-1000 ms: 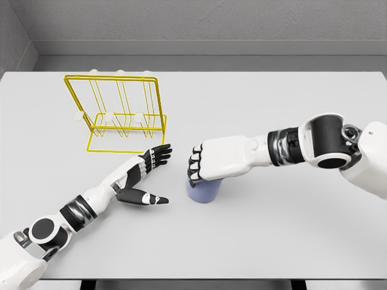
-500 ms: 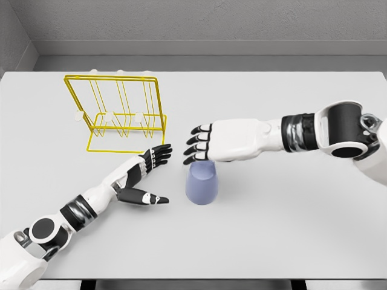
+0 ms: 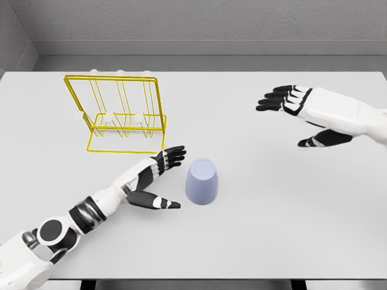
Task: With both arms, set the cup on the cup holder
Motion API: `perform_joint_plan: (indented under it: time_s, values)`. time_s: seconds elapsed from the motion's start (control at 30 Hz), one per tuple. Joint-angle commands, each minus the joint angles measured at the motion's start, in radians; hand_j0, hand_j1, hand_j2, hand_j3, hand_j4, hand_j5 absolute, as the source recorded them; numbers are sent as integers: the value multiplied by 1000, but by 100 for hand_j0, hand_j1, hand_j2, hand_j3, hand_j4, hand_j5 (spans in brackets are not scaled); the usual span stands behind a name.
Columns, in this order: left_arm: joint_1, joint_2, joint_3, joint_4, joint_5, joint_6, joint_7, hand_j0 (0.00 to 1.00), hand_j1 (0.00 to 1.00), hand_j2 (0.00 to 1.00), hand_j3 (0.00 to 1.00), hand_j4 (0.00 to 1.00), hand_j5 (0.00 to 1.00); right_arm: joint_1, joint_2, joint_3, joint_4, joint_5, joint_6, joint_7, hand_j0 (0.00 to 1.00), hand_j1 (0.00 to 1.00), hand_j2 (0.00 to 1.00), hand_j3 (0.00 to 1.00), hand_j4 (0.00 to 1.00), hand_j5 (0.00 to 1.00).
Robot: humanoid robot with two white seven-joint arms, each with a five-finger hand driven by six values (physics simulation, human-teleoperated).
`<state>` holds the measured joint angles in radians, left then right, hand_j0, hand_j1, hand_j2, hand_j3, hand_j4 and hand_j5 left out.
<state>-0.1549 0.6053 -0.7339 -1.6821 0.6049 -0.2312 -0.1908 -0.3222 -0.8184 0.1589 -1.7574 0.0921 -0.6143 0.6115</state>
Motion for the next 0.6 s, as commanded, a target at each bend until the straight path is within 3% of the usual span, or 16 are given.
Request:
perform_joint_plan:
  time_s: [0.0,0.13,0.27,0.57]
  values:
    - [-2,-15,-7,-2,3,3,1,100,100,100,100,100,100,6,50,-82,6,-22,3,-1,100,100,100,100,100,100]
    - [-38,-38,-38,16,4,6,2,100,100,100,100,100,100,12,96,-91,79,-9,3,-1,100,100,100,100,100,100]
    - [-78,-71,-44,48,4,75,4,100,100,100,100,100,100,15,113,-91,78,-9,3,-1,100,100,100,100,100,100]
    - [-87,-116,-59,87,1,78,2,100,100,100,100,100,100,37,113,-105,81,-9,3,-1,100,100,100,100,100,100]
